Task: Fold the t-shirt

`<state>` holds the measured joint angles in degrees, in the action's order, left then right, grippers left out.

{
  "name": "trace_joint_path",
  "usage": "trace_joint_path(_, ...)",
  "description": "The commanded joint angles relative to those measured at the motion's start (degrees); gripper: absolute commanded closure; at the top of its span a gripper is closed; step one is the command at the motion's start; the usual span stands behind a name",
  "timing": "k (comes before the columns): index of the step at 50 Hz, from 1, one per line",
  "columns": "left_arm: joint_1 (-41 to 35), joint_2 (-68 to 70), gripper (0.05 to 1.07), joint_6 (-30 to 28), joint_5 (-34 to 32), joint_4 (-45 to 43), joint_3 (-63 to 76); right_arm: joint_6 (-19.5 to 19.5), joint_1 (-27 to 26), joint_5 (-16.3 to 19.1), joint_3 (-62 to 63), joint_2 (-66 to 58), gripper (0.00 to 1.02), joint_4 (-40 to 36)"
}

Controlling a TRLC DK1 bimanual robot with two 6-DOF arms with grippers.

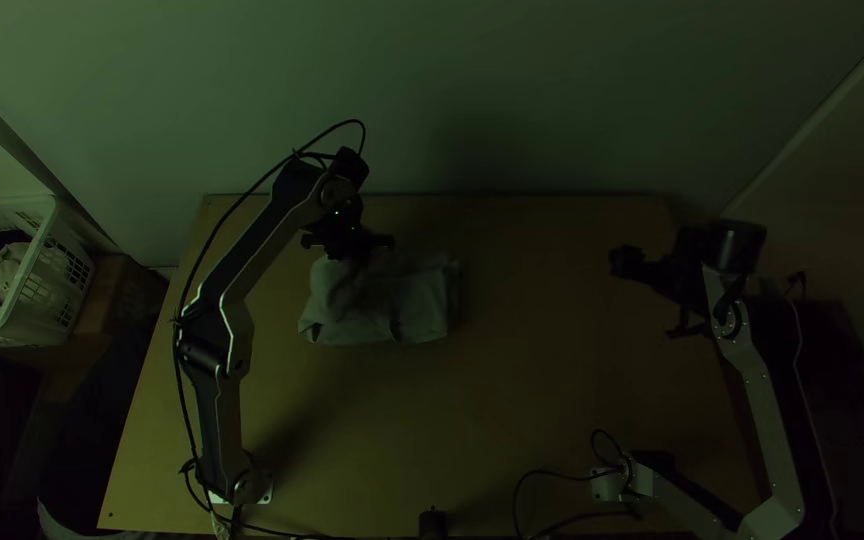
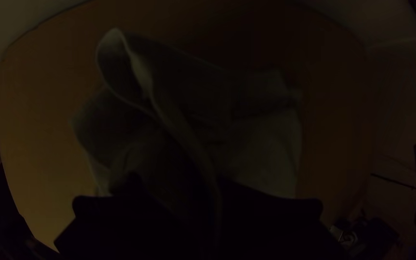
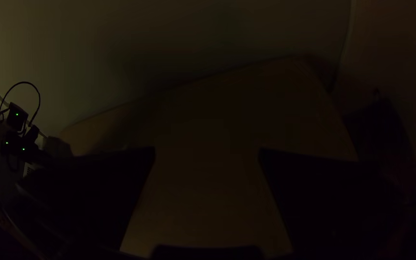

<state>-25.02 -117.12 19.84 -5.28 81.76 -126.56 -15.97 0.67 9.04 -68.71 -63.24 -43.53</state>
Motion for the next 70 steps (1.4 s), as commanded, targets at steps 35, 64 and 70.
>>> trace_joint_path(35, -12.3, -6.1, 0.09, 10.8, -5.4, -15.2, -4.8, -0.7, 3.3, 0.2, 11.2, 7.4, 0.04, 2.4)
trace_joint_path(64, -10.0, 1.0, 0.09, 8.7, -13.7, -10.9, 0.1, -0.8, 4.3, 0.2, 12.0, 7.4, 0.04, 5.6)
trace_joint_path(70, -8.6, 2.0, 0.09, 6.5, -10.6, -10.8, 0.2, -0.4, 4.0, 0.2, 12.9, 9.9, 0.04, 5.6)
